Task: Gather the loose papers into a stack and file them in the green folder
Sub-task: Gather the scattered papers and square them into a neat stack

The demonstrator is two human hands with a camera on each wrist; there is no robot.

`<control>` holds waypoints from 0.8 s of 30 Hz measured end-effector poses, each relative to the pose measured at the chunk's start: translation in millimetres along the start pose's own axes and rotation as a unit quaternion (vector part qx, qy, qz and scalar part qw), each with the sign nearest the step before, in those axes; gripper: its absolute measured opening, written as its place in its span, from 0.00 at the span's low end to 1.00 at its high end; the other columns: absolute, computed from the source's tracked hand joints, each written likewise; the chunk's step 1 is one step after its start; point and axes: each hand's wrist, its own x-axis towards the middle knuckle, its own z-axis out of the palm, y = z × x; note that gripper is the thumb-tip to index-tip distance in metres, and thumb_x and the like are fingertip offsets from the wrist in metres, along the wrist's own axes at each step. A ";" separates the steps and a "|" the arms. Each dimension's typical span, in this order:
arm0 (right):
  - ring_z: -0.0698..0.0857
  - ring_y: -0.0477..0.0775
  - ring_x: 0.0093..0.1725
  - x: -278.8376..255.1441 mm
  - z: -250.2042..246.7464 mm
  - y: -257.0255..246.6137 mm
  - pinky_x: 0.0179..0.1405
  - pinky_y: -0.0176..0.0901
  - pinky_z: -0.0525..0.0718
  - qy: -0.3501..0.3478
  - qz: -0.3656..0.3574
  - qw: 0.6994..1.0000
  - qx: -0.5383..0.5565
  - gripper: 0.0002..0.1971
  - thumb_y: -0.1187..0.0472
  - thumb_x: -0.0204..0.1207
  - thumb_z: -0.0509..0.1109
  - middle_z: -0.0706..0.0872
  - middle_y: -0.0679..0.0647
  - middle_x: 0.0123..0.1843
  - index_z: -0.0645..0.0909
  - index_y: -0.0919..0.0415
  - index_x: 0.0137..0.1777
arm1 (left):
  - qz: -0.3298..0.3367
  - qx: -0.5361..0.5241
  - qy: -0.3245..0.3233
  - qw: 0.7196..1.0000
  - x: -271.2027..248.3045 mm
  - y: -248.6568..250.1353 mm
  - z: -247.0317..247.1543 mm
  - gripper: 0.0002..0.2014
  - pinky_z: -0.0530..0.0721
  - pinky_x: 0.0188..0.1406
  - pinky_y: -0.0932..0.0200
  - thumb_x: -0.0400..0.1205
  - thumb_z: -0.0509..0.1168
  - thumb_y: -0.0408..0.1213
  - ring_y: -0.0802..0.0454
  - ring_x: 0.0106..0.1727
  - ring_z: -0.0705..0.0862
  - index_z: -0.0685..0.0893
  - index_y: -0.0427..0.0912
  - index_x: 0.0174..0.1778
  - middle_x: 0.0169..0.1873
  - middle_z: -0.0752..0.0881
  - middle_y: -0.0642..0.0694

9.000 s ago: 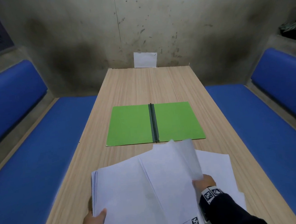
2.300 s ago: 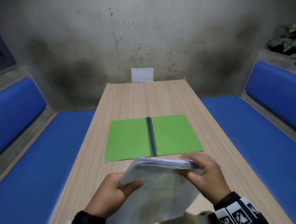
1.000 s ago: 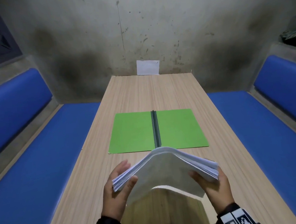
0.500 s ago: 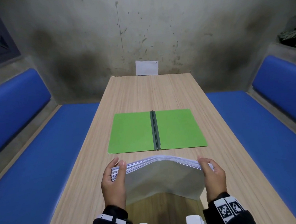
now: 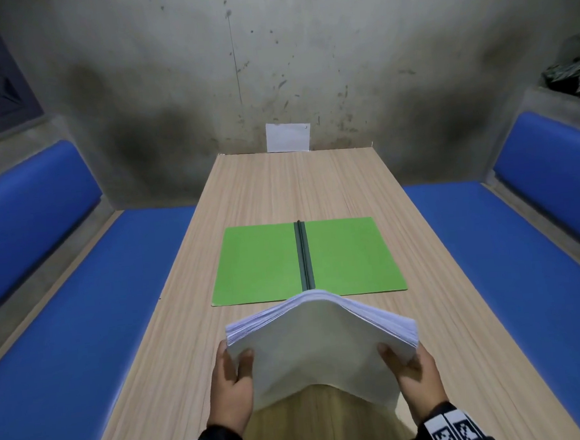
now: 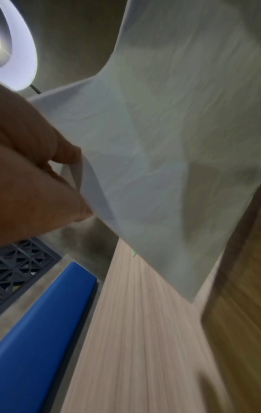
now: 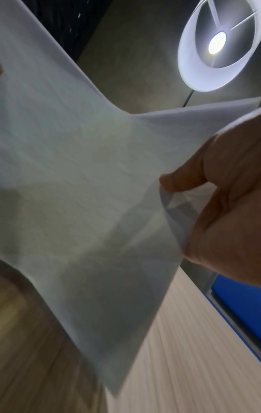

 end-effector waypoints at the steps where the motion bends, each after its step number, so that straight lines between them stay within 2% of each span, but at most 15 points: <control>1: 0.89 0.41 0.42 -0.8 0.6 -3.0 0.38 0.36 0.83 -0.001 -0.010 1.000 0.005 0.38 0.32 0.38 0.81 0.93 0.40 0.40 0.84 0.52 0.48 | 0.015 0.006 0.006 1.000 -0.8 0.2 -0.1 0.29 0.59 0.81 0.49 0.81 0.64 0.38 0.46 0.80 0.64 0.62 0.43 0.78 0.78 0.67 0.42; 4: 0.90 0.40 0.43 -5.0 -3.3 -7.2 0.38 0.31 0.86 -0.010 -0.029 1.000 0.003 0.41 0.31 0.37 0.80 0.93 0.45 0.45 0.84 0.53 0.51 | 0.039 0.017 0.019 0.999 -7.1 -2.0 -4.4 0.32 0.66 0.78 0.45 0.75 0.66 0.52 0.42 0.74 0.73 0.69 0.44 0.74 0.71 0.77 0.37; 5: 0.90 0.44 0.45 -5.7 -5.5 -5.9 0.43 0.36 0.87 -0.009 -0.025 1.000 -0.010 0.39 0.34 0.41 0.82 0.93 0.48 0.46 0.84 0.54 0.52 | 0.041 0.012 0.017 0.999 -8.5 -4.0 -6.0 0.30 0.69 0.76 0.45 0.74 0.68 0.52 0.42 0.71 0.76 0.71 0.48 0.71 0.68 0.79 0.36; 7: 0.88 0.52 0.52 -7.5 -9.6 3.0 0.54 0.48 0.86 -0.005 -0.020 0.998 -0.064 0.30 0.45 0.51 0.84 0.91 0.53 0.50 0.84 0.56 0.53 | 0.053 -0.009 0.003 0.999 -12.2 -7.0 -8.8 0.21 0.76 0.68 0.52 0.74 0.72 0.41 0.42 0.65 0.80 0.75 0.63 0.60 0.61 0.83 0.39; 8: 0.87 0.56 0.55 -8.2 -10.8 6.8 0.53 0.47 0.85 -0.007 -0.015 0.996 -0.084 0.26 0.50 0.53 0.84 0.90 0.56 0.52 0.83 0.55 0.52 | 0.067 -0.003 -0.005 0.998 -13.7 -7.2 -10.2 0.22 0.78 0.63 0.54 0.73 0.73 0.37 0.42 0.63 0.80 0.76 0.71 0.52 0.59 0.84 0.40; 10: 0.85 0.61 0.57 -8.4 -11.0 10.9 0.44 0.34 0.84 -0.001 0.005 0.996 -0.088 0.14 0.63 0.63 0.78 0.88 0.61 0.54 0.82 0.51 0.48 | 0.085 0.008 -0.012 0.996 -13.7 -6.4 -12.9 0.27 0.79 0.61 0.57 0.72 0.73 0.31 0.44 0.61 0.80 0.78 0.77 0.42 0.56 0.84 0.44; 12: 0.85 0.59 0.52 -7.8 -10.4 9.2 0.38 0.26 0.84 -0.008 0.008 0.996 -0.090 0.15 0.74 0.71 0.71 0.88 0.64 0.52 0.81 0.51 0.45 | 0.106 0.027 -0.008 0.994 -11.6 -3.7 -16.5 0.32 0.77 0.57 0.74 0.72 0.73 0.29 0.50 0.58 0.81 0.76 0.81 0.42 0.52 0.85 0.54; 14: 0.86 0.53 0.47 -10.1 -6.7 -8.0 0.33 0.20 0.82 -0.020 0.005 0.996 -0.082 0.17 0.79 0.73 0.67 0.92 0.53 0.40 0.81 0.53 0.44 | 0.158 0.085 0.023 0.984 -10.9 6.4 -17.9 0.36 0.71 0.57 0.83 0.70 0.74 0.28 0.54 0.59 0.79 0.73 0.83 0.46 0.55 0.84 0.55; 15: 0.88 0.46 0.44 -11.7 -3.8 -20.3 0.30 0.19 0.80 -0.043 0.000 0.996 -0.082 0.18 0.80 0.73 0.65 0.92 0.48 0.33 0.81 0.54 0.43 | 0.198 0.131 0.043 0.970 -11.8 13.5 -18.4 0.37 0.69 0.64 0.79 0.69 0.75 0.28 0.55 0.64 0.76 0.71 0.81 0.51 0.60 0.79 0.53; 16: 0.88 0.38 0.38 -13.7 0.3 -33.0 0.30 0.21 0.80 -0.066 -0.009 0.994 -0.084 0.18 0.81 0.73 0.64 0.92 0.42 0.30 0.82 0.55 0.42 | 0.228 0.181 0.062 0.955 -13.8 21.7 -19.1 0.38 0.66 0.71 0.68 0.67 0.77 0.30 0.55 0.70 0.71 0.69 0.77 0.57 0.66 0.72 0.52; 18: 0.87 0.32 0.36 -15.9 5.5 -53.7 0.34 0.31 0.83 -0.107 -0.065 0.983 -0.133 0.20 0.81 0.73 0.64 0.92 0.39 0.35 0.84 0.53 0.42 | 0.306 0.288 0.064 0.905 -16.5 34.5 -18.0 0.42 0.54 0.80 0.49 0.67 0.78 0.40 0.59 0.77 0.57 0.62 0.68 0.70 0.74 0.60 0.54; 19: 0.88 0.34 0.39 -16.6 8.4 -62.4 0.38 0.35 0.84 -0.124 -0.112 0.971 -0.171 0.20 0.79 0.73 0.64 0.92 0.40 0.39 0.86 0.51 0.41 | 0.348 0.336 0.041 0.874 -18.3 39.8 -15.1 0.42 0.46 0.82 0.48 0.68 0.75 0.47 0.58 0.79 0.53 0.58 0.68 0.73 0.76 0.58 0.54; 21: 0.85 0.37 0.43 -20.3 17.4 -79.4 0.40 0.28 0.80 -0.136 -0.214 0.933 -0.256 0.16 0.73 0.71 0.63 0.89 0.40 0.43 0.84 0.50 0.43 | 0.415 0.381 -0.015 0.826 -25.7 53.6 -2.1 0.37 0.39 0.82 0.53 0.72 0.62 0.52 0.58 0.81 0.52 0.53 0.68 0.76 0.76 0.60 0.55; 22: 0.83 0.33 0.44 -22.9 23.7 -89.4 0.42 0.23 0.76 -0.133 -0.255 0.909 -0.301 0.14 0.69 0.68 0.63 0.87 0.36 0.43 0.82 0.49 0.44 | 0.433 0.374 -0.038 0.819 -30.5 60.2 5.9 0.33 0.43 0.82 0.52 0.72 0.58 0.49 0.62 0.80 0.55 0.57 0.69 0.74 0.74 0.65 0.60; 24: 0.78 0.23 0.45 -27.8 32.8 -104.6 0.46 0.18 0.71 -0.132 -0.309 0.873 -0.353 0.12 0.65 0.65 0.66 0.83 0.23 0.42 0.80 0.47 0.44 | 0.418 0.300 -0.081 0.853 -38.0 72.7 17.4 0.24 0.58 0.80 0.52 0.71 0.55 0.42 0.75 0.69 0.69 0.72 0.68 0.62 0.63 0.76 0.69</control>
